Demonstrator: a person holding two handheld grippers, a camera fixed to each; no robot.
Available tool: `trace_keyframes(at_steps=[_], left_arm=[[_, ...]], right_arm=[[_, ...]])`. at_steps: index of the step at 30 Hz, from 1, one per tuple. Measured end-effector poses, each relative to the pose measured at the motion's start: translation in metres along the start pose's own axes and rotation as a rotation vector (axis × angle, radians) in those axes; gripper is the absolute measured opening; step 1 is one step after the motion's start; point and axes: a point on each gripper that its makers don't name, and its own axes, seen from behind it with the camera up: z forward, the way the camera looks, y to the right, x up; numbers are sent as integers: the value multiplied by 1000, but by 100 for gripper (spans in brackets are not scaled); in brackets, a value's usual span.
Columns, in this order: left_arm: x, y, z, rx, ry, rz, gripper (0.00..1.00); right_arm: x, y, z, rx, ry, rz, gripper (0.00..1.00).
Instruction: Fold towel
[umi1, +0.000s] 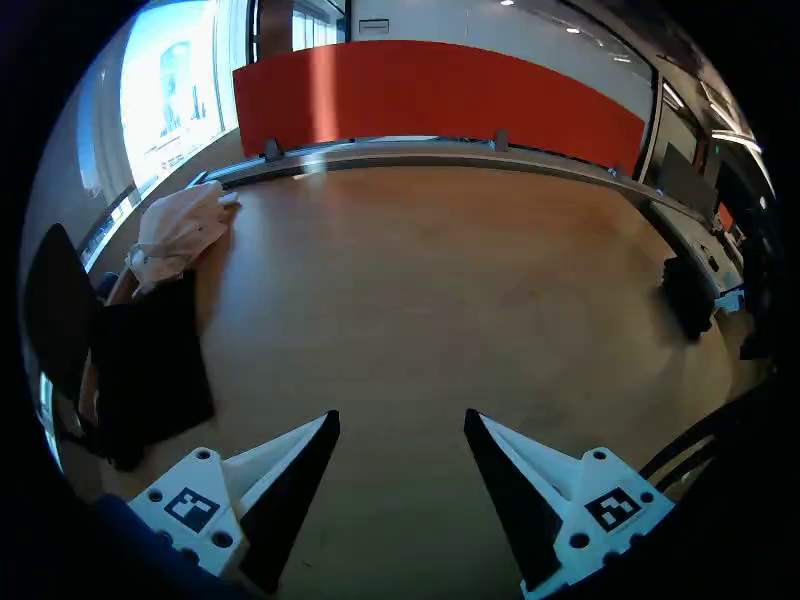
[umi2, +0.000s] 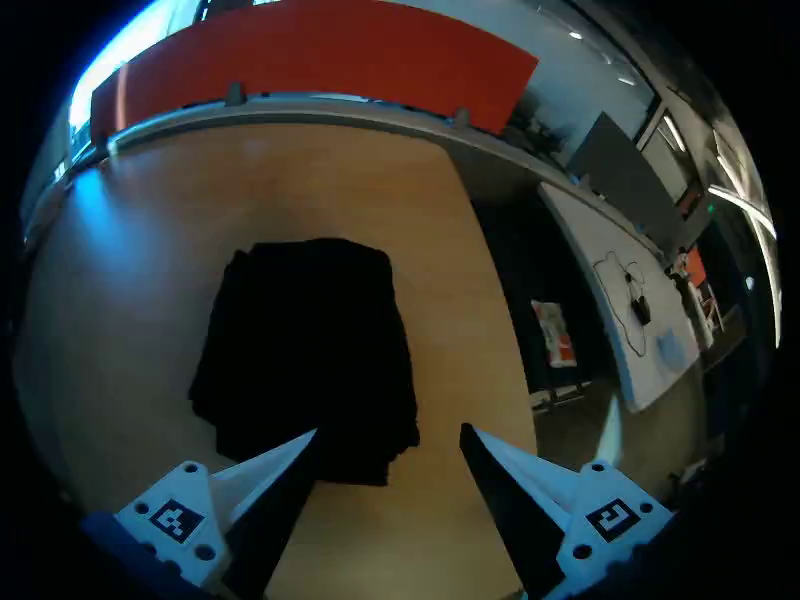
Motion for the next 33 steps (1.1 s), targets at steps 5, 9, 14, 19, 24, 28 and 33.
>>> trace_keyframes(at_steps=[5, 9, 14, 19, 24, 28, 33], left_arm=[[3, -2, -1, 0, 8, -3, 93], [6, -3, -1, 0, 17, -7, 92], [10, -3, -1, -2, 26, -11, 92], [16, -2, 0, -3, 38, -11, 93], [22, -3, 1, -3, 51, -21, 93], [26, -5, 2, -1, 62, -30, 92], [31, -7, 2, 5, 77, -33, 93]], right_arm=[[14, -8, -7, 5, 48, 13, 100], [33, -20, -17, 22, 122, 41, 100], [58, -32, -30, 34, 220, 78, 100], [86, -43, -45, 47, 326, 117, 100], [110, -47, -58, 51, 436, 157, 100], [127, -47, -67, 52, 530, 190, 100], [147, -40, -79, 46, 636, 249, 100]])
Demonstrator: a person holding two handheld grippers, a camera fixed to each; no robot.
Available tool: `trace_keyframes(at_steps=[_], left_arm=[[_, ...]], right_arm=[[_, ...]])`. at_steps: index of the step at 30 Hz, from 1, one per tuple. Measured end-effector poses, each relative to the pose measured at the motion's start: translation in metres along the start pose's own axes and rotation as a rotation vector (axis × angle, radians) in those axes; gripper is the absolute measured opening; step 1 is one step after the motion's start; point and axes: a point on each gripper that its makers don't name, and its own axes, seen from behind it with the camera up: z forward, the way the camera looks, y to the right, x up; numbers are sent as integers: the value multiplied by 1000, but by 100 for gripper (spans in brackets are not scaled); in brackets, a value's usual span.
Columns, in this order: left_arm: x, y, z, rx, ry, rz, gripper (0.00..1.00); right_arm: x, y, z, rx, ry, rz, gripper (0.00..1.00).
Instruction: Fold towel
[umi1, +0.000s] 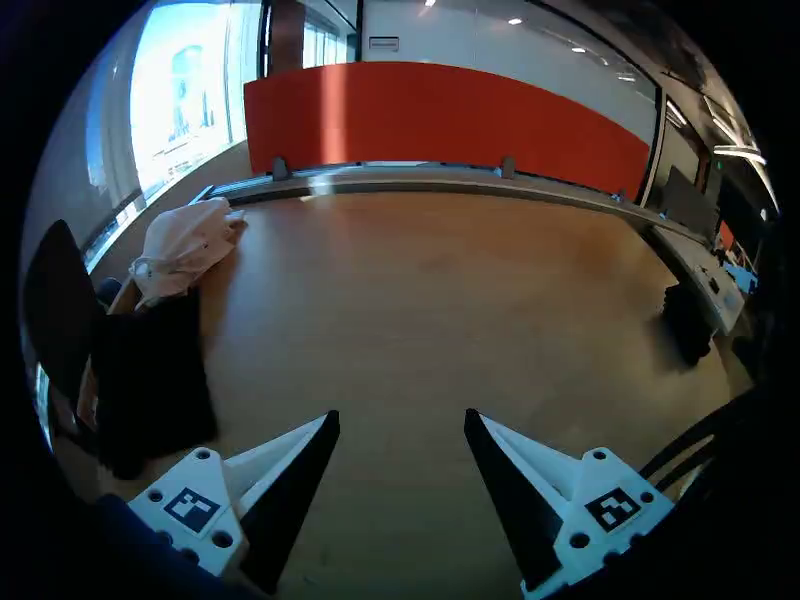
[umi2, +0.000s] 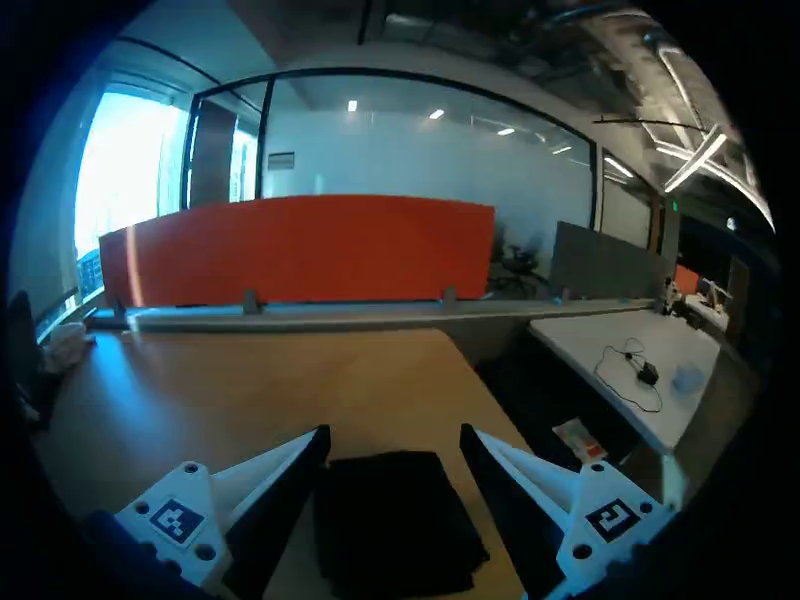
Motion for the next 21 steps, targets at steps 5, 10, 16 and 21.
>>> trace_keyframes(at_steps=[5, 10, 16, 21], left_arm=[[8, -1, 3, 4, 20, 0, 93], [20, -1, 5, 6, 52, -4, 93], [48, -7, 2, 29, 148, -9, 93], [76, -16, -3, 56, 247, -24, 92]], right_arm=[[19, -4, 0, 12, 78, 51, 100], [28, -9, -1, 24, 101, 60, 100], [38, -20, -2, 38, 117, 54, 100], [47, -31, -4, 51, 134, 49, 100]])
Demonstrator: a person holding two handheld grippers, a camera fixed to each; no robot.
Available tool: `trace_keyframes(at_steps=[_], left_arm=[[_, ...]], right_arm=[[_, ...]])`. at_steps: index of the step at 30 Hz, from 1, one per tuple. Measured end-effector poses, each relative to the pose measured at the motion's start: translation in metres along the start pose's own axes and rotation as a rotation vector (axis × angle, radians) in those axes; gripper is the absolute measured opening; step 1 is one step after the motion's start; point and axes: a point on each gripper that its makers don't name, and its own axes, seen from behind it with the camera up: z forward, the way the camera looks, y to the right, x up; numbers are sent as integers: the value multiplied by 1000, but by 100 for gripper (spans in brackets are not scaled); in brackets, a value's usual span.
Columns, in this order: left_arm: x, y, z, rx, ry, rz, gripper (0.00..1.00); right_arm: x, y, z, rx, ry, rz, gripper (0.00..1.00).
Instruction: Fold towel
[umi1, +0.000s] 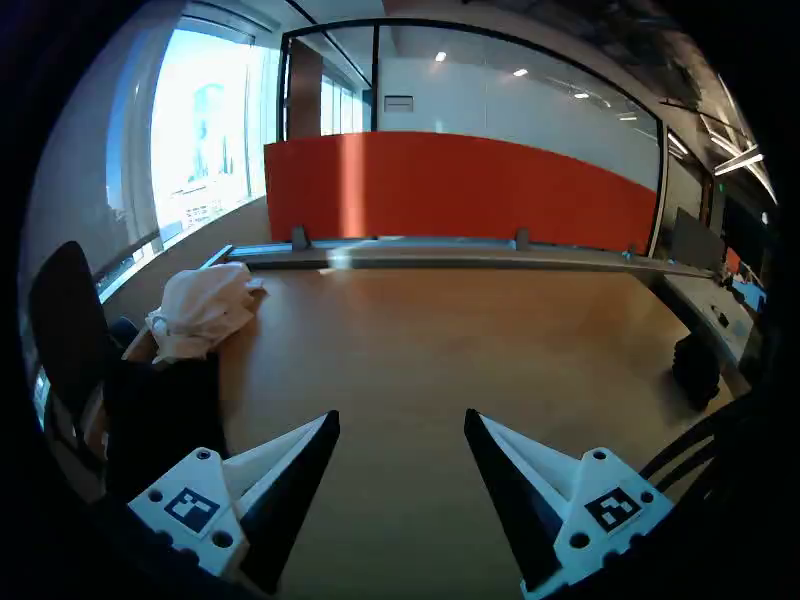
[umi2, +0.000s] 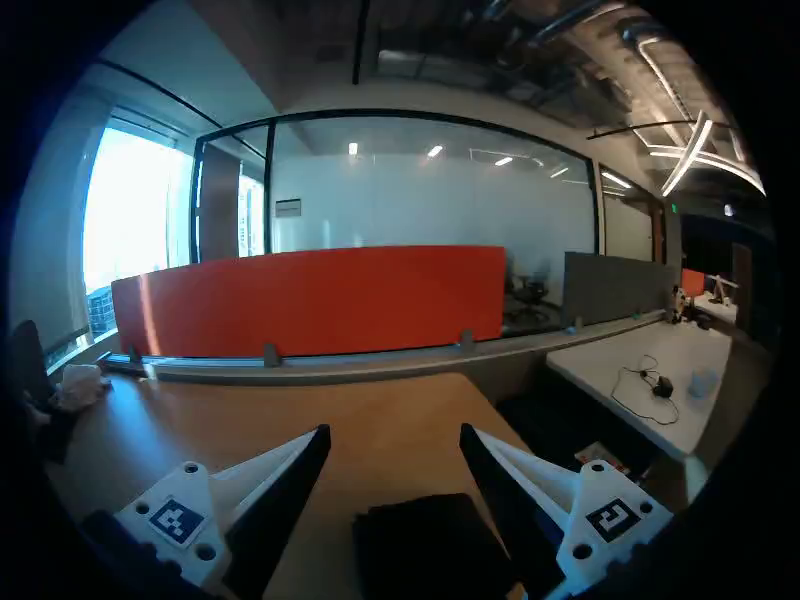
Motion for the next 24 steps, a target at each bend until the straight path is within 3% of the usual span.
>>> trace_keyframes(at_steps=[6, 12, 24], left_arm=[[38, -10, -3, 20, 133, -47, 92], [71, -16, -8, 27, 244, -57, 92], [94, -12, -8, 10, 302, -56, 92]], right_arm=[[5, -15, 1, 20, 13, -18, 100], [12, -35, 0, 43, 22, -27, 100], [37, -103, -4, 112, 74, -29, 100]])
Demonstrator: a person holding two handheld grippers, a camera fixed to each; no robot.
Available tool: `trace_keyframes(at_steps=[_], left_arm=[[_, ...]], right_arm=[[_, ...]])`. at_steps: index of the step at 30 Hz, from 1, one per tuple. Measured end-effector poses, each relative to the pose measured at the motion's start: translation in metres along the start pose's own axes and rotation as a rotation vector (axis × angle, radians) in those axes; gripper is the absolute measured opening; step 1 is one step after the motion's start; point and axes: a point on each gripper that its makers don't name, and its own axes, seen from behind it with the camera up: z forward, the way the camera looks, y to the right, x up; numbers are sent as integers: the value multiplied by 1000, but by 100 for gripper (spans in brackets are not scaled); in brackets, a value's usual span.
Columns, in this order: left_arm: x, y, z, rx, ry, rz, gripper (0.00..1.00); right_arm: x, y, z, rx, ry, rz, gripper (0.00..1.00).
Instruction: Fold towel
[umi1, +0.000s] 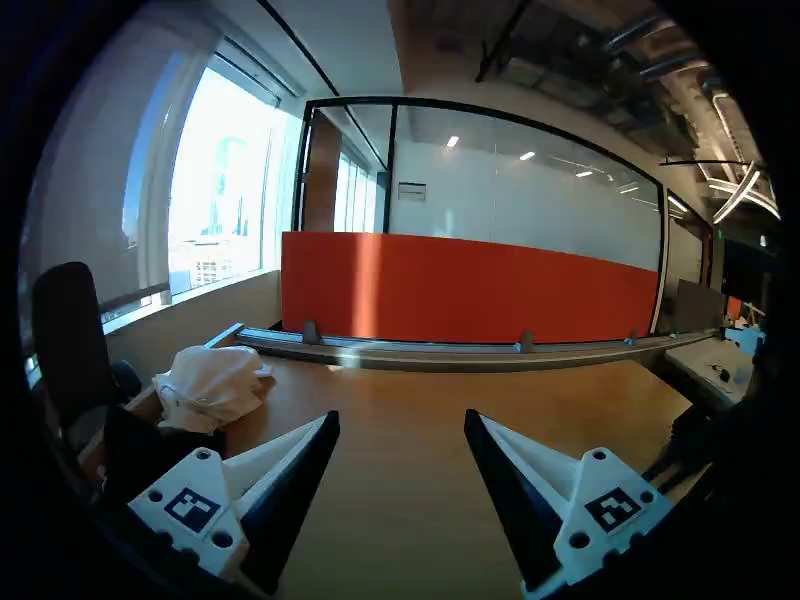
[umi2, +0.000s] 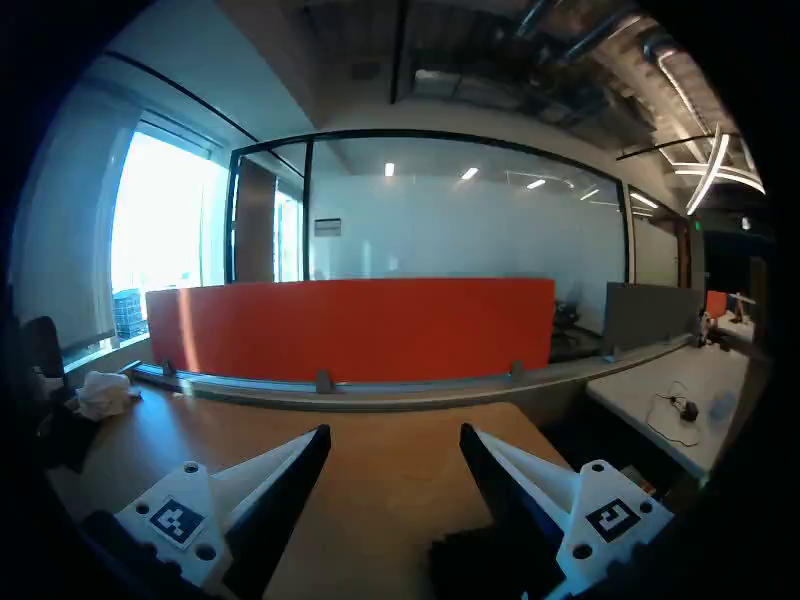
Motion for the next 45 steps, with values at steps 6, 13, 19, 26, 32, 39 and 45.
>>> trace_keyframes(at_steps=[6, 13, 19, 26, 32, 39, 45], left_arm=[[6, 2, 1, -11, 15, -10, 92], [11, 0, 3, -13, 28, -15, 92], [7, -4, 3, -6, 16, -3, 92], [1, -2, 4, -10, 17, -1, 92], [-5, -5, 7, 2, 33, -28, 92], [-15, -5, 9, 0, 67, -31, 92], [-35, -14, 12, 16, 98, -15, 92]], right_arm=[[11, -43, 4, 40, 23, 28, 100], [17, -81, 7, 67, 36, 33, 100], [17, -90, 8, 55, 35, 24, 100], [18, -98, 6, 51, 28, 10, 100], [26, -107, 2, 73, 24, 27, 100], [32, -115, -3, 87, 32, 42, 100], [24, -121, -7, 86, 27, 65, 99]])
